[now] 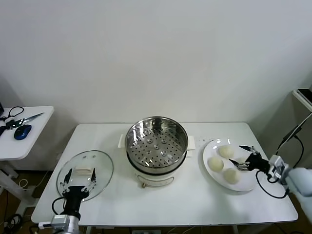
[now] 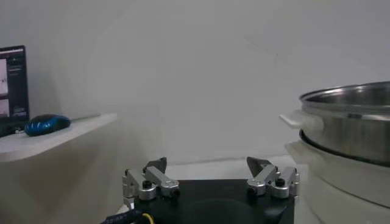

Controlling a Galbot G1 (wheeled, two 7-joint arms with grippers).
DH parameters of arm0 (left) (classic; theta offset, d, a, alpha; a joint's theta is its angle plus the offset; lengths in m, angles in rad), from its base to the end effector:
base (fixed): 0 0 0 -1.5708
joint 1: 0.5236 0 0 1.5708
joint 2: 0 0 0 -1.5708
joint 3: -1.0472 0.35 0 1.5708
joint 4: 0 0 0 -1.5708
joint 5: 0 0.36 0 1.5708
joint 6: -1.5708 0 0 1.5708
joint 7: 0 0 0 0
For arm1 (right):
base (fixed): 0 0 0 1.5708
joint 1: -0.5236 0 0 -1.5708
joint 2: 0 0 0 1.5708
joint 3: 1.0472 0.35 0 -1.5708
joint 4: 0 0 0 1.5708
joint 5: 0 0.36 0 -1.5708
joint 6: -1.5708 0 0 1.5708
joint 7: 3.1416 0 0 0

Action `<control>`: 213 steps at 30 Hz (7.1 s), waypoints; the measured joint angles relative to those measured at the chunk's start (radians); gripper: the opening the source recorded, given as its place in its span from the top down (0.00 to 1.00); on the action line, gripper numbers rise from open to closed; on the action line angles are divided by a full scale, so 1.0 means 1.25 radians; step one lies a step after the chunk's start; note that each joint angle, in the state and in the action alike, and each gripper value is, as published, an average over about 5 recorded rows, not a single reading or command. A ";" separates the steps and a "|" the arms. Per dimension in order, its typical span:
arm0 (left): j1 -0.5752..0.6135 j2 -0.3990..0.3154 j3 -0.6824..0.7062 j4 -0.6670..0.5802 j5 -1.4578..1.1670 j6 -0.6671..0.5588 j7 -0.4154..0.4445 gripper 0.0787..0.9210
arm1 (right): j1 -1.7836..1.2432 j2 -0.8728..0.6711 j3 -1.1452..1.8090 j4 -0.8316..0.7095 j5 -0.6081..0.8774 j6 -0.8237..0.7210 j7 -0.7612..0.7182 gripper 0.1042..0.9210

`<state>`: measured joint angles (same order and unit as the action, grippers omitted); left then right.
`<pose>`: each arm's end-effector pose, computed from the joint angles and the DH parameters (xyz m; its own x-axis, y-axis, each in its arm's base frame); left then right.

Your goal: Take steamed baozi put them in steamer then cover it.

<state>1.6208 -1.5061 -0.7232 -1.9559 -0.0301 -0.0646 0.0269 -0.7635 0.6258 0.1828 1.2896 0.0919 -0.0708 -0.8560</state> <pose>0.1607 0.0799 -0.3539 -0.9862 -0.1255 0.1082 -0.1113 0.9854 0.1286 0.4129 -0.2969 -0.2517 -0.5674 -0.4127 0.7125 -0.8004 0.4798 -0.3595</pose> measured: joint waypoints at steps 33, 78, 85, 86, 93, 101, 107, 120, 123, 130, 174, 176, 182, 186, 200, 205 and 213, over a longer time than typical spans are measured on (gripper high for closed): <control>-0.012 0.010 -0.016 0.014 0.004 0.020 0.000 0.12 | 0.647 0.250 -0.695 -0.544 -0.245 0.109 -0.235 0.12; 0.007 0.004 -0.026 0.001 -0.001 0.011 -0.002 0.12 | 0.654 0.324 -0.653 -0.607 -0.363 0.169 -0.276 0.28; 0.016 0.005 -0.028 -0.009 -0.006 0.010 -0.002 0.12 | 0.723 0.293 -0.726 -0.525 -0.313 0.187 -0.298 0.28; 0.017 0.005 -0.028 -0.010 -0.006 0.009 -0.002 0.12 | 0.740 0.290 -0.744 -0.509 -0.301 0.192 -0.302 0.28; 0.025 0.005 -0.027 -0.016 -0.007 0.009 -0.003 0.12 | 0.886 0.297 -0.881 -0.404 -0.206 0.224 -0.328 0.28; 0.034 0.006 -0.019 -0.016 -0.003 0.008 -0.003 0.12 | 1.028 0.369 -0.980 -0.327 -0.157 0.290 -0.346 0.27; 0.040 0.008 -0.012 -0.019 -0.001 0.009 -0.005 0.12 | 1.070 0.439 -1.017 -0.278 -0.169 0.350 -0.349 0.27; 0.039 0.021 -0.017 -0.019 -0.002 0.016 -0.006 0.12 | 1.016 0.572 -1.013 -0.243 -0.326 0.471 -0.325 0.27; 0.041 0.021 -0.019 -0.017 -0.003 0.016 -0.006 0.12 | 0.989 0.592 -1.003 -0.242 -0.373 0.492 -0.315 0.27; 0.043 0.021 -0.023 -0.009 -0.005 0.012 -0.007 0.12 | 0.925 0.616 -0.981 -0.249 -0.476 0.526 -0.294 0.27; 0.047 0.009 -0.007 -0.027 0.017 0.013 -0.005 0.12 | 1.090 0.290 -1.134 -0.069 -0.053 0.181 -0.188 0.12; 0.048 0.009 -0.006 -0.028 0.018 0.013 -0.005 0.12 | 1.092 0.244 -1.149 -0.059 0.003 0.127 -0.189 0.12; 0.055 0.009 -0.006 -0.028 0.018 0.011 -0.005 0.12 | 1.048 0.133 -1.158 -0.045 0.098 0.015 -0.202 0.12; 0.058 0.009 -0.007 -0.028 0.018 0.009 -0.005 0.12 | 0.985 0.092 -1.130 -0.052 0.108 -0.028 -0.209 0.12; 0.076 0.009 -0.014 -0.028 0.020 0.005 -0.003 0.12 | 0.733 0.084 -0.974 -0.162 0.008 -0.068 -0.216 0.12; 0.075 0.008 -0.013 -0.028 0.024 0.004 -0.002 0.12 | 0.685 0.111 -0.929 -0.207 -0.019 -0.067 -0.211 0.12; 0.074 0.007 -0.013 -0.024 0.029 0.003 -0.003 0.12 | 0.653 0.156 -0.886 -0.259 -0.035 -0.061 -0.209 0.12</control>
<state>1.7131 -1.4968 -0.7398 -1.9862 0.0055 -0.0610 0.0237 0.0525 0.8211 -0.9242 0.9661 0.0476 -0.1474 -1.1174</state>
